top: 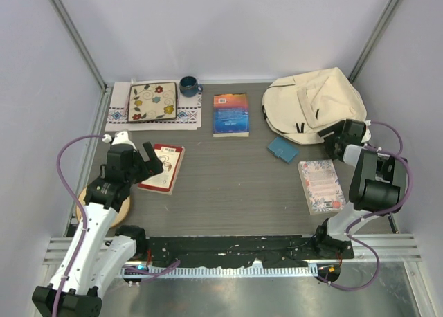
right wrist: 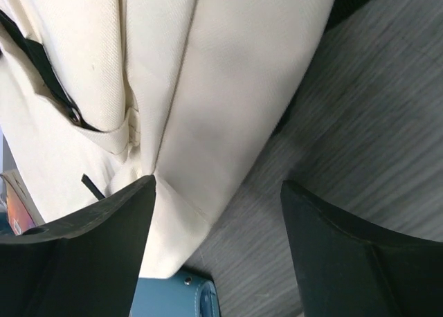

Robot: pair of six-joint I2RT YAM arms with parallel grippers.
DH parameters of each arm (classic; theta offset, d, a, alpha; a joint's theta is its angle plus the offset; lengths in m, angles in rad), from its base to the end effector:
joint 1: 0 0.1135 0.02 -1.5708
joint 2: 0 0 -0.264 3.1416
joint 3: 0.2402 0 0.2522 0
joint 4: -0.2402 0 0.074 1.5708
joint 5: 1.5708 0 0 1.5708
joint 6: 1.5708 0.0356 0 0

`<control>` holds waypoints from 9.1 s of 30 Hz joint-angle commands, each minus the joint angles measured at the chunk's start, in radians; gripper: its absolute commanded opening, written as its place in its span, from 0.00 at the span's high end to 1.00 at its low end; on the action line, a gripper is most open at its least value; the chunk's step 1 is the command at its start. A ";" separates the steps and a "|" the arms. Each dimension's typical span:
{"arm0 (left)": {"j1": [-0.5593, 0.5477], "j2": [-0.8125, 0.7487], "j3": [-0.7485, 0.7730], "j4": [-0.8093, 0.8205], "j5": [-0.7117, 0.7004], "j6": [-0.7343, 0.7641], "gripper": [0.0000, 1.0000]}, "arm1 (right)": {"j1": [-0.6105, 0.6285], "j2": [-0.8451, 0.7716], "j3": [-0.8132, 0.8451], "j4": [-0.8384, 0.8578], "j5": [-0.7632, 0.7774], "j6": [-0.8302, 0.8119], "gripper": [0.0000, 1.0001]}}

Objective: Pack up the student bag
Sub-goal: Pick up the student bag at the corner of the board, then place the student bag at the center of the board, then unzip the student bag at the center of the board.

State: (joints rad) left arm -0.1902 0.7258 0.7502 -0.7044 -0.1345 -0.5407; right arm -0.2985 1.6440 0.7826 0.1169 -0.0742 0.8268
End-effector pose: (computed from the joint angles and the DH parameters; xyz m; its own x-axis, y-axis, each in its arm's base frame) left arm 0.1491 -0.0238 0.2860 -0.5731 -0.4091 -0.7101 -0.2450 0.9124 -0.3280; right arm 0.3113 -0.0930 0.1558 -0.2611 0.8481 -0.4611 0.6398 0.5097 0.5751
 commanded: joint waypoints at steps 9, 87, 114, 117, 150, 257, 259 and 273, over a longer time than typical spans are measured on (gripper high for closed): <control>0.000 -0.002 -0.002 0.042 0.041 0.013 0.01 | -0.001 0.103 -0.008 0.256 -0.078 0.044 0.39; -0.083 0.151 0.066 0.416 0.454 -0.246 0.01 | 0.354 -0.880 -0.394 -0.110 -0.449 0.055 0.99; -0.768 0.803 0.118 0.963 0.296 -0.686 0.32 | 0.355 -1.158 -0.562 -0.505 -0.199 0.077 0.99; -0.791 0.836 0.144 0.959 0.294 -0.709 0.37 | 0.357 -1.176 -0.566 -0.505 -0.199 0.075 0.99; -0.867 1.011 0.271 0.789 0.084 -0.705 0.73 | 0.355 -1.276 -0.579 -0.502 -0.231 0.052 0.99; -0.907 0.870 0.371 0.560 0.190 -0.216 1.00 | 0.355 -1.032 -0.297 -0.618 -0.035 0.262 0.99; -0.907 0.860 0.394 0.524 0.165 -0.170 1.00 | 0.355 -1.058 -0.283 -0.620 -0.003 0.274 0.99; -0.893 0.876 0.698 0.214 0.047 -0.011 1.00 | 0.338 -1.098 -0.434 -0.352 -0.113 0.459 0.99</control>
State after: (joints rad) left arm -1.0843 1.6733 1.4860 -0.3912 -0.0349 -0.5816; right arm 0.0666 0.4911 0.3180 -0.3103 -0.2504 1.3006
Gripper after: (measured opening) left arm 0.012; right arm 0.046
